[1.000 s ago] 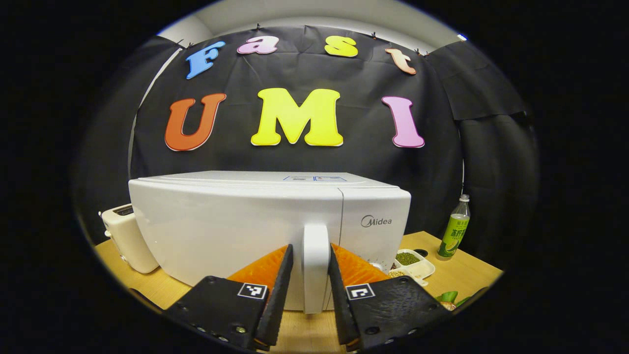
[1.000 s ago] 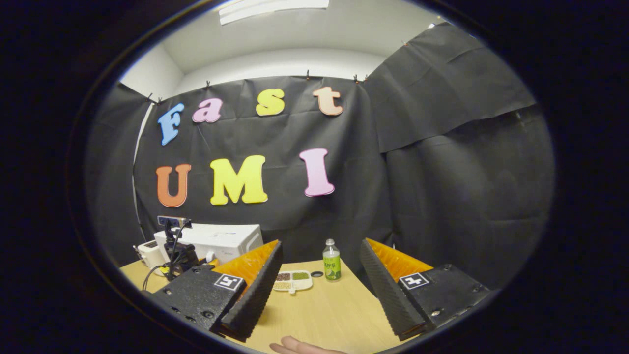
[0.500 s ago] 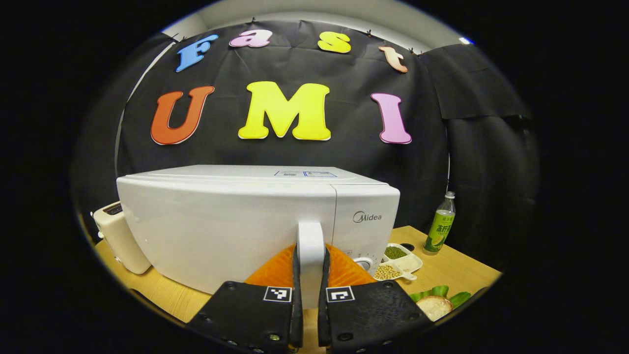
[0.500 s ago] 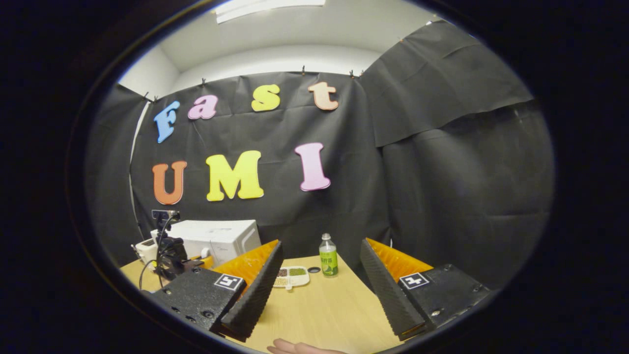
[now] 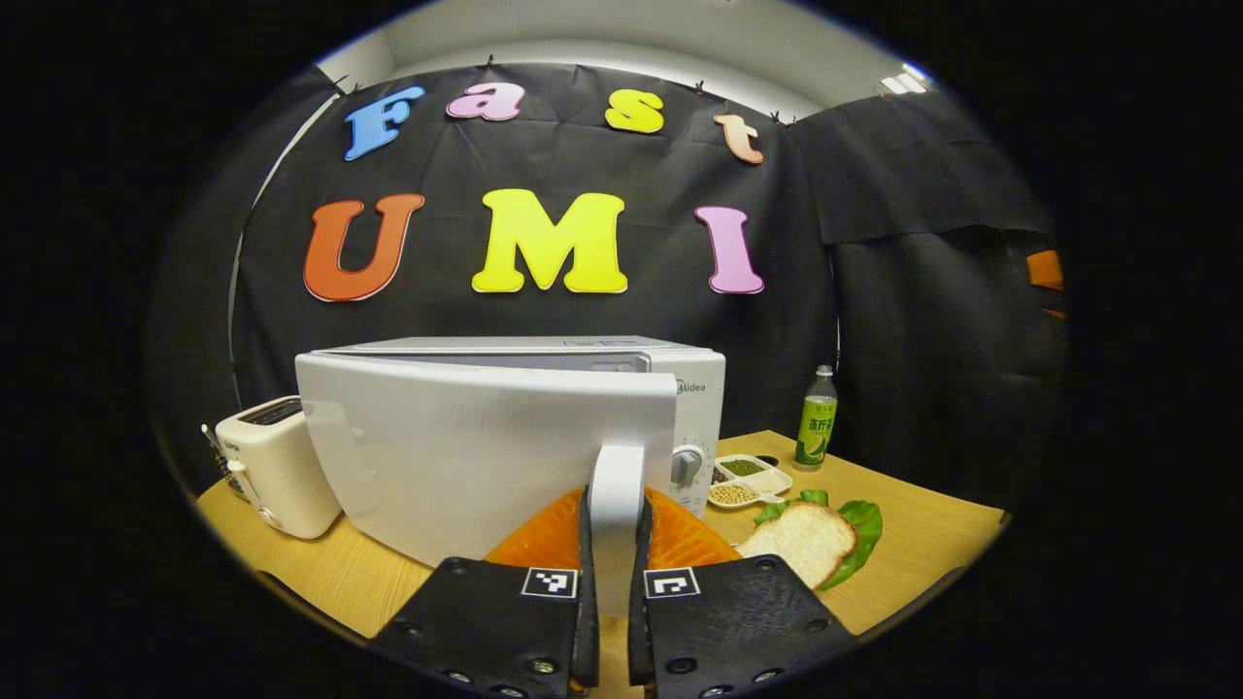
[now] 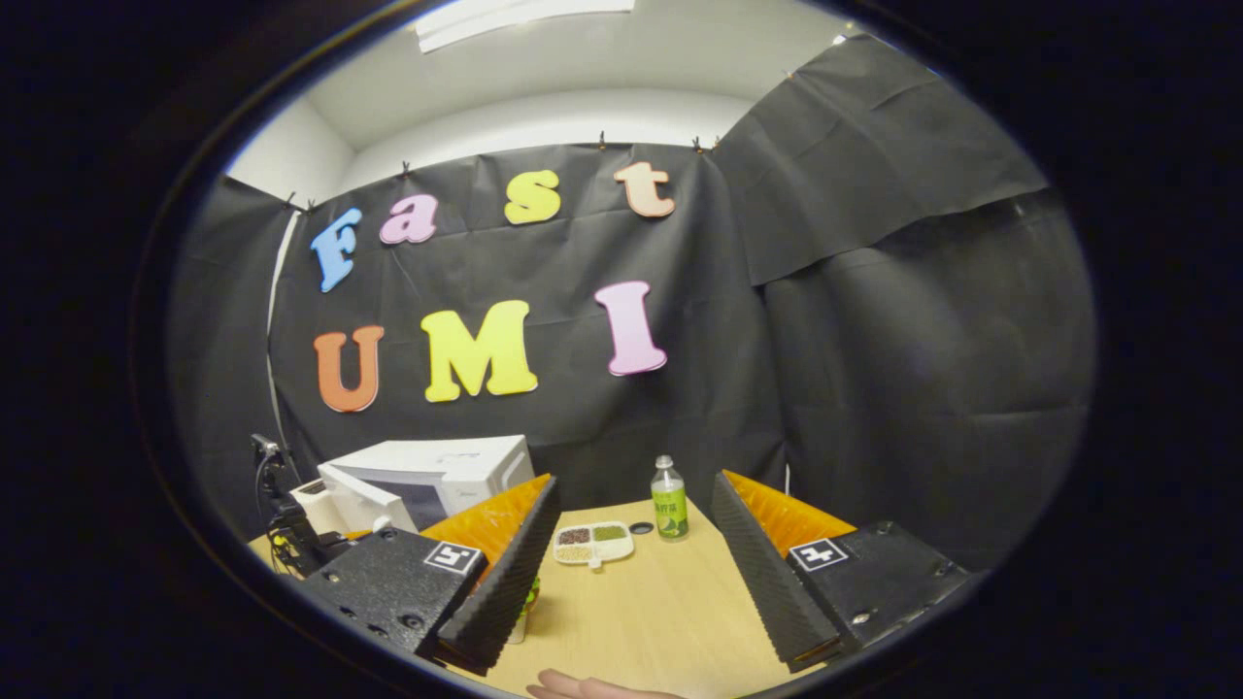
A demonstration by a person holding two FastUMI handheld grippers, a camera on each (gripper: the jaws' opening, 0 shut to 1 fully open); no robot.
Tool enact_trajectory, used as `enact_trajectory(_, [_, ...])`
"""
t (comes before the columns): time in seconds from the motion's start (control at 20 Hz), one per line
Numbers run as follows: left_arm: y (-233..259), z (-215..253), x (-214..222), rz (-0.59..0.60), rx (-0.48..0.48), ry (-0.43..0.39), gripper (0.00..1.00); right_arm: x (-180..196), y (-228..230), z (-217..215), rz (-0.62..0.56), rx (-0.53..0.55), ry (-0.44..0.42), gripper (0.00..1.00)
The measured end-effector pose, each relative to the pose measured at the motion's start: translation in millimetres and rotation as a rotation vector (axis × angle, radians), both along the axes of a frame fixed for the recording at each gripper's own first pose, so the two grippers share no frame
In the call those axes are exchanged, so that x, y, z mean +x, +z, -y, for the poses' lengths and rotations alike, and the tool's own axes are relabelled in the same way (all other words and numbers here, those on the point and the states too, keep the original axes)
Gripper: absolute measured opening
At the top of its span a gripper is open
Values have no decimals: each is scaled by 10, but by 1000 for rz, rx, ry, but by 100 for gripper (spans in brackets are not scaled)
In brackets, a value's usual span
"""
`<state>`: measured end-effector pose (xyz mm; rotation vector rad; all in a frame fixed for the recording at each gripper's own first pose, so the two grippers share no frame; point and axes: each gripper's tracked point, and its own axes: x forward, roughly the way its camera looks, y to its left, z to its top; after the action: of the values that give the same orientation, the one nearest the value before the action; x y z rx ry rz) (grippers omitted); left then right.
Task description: Open the microwave oven with the left hand, put the food in, and close the microwave oven.
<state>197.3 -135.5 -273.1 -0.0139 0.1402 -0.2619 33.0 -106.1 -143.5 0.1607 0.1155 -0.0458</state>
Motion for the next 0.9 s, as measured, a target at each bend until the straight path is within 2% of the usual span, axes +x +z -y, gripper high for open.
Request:
enact_trajectory(0.1, [3,-103,-149,-2,1,-9,11,-78,9,-107,-2,-30,15,91])
enact_trajectory(0.15, [19,-166,-227,3,6,-13,11,-119,35,-165,0,-42,22,100])
enact_trajectory(0.25, [6,-299,-378,1,12,-17,11,-171,95,-261,10,-56,30,100])
enact_trajectory(0.3, [11,-384,-458,3,12,-19,11,-199,112,-313,13,-57,36,100])
enact_trajectory(0.35, [12,-446,-529,5,15,-21,11,-227,138,-368,14,-52,44,90])
enact_trajectory(0.4, [13,-529,-606,9,18,-19,11,-253,142,-424,13,-45,54,100])
enact_trajectory(0.45, [3,-622,-670,9,23,-15,11,-270,155,-486,11,-40,64,90])
enact_trajectory(0.55, [-10,-836,-817,10,33,7,11,-303,169,-562,7,-42,76,90])
enact_trajectory(0.6, [-7,-970,-870,13,44,24,11,-322,189,-594,8,-45,76,100])
enact_trajectory(0.75, [-20,-1409,-1110,27,77,90,13,-392,241,-722,12,-43,82,100])
enact_trajectory(0.8, [-22,-1561,-1178,28,82,110,13,-422,244,-764,11,-40,86,90])
enact_trajectory(0.9, [-46,-1873,-1290,27,91,147,13,-472,265,-864,11,-42,95,90])
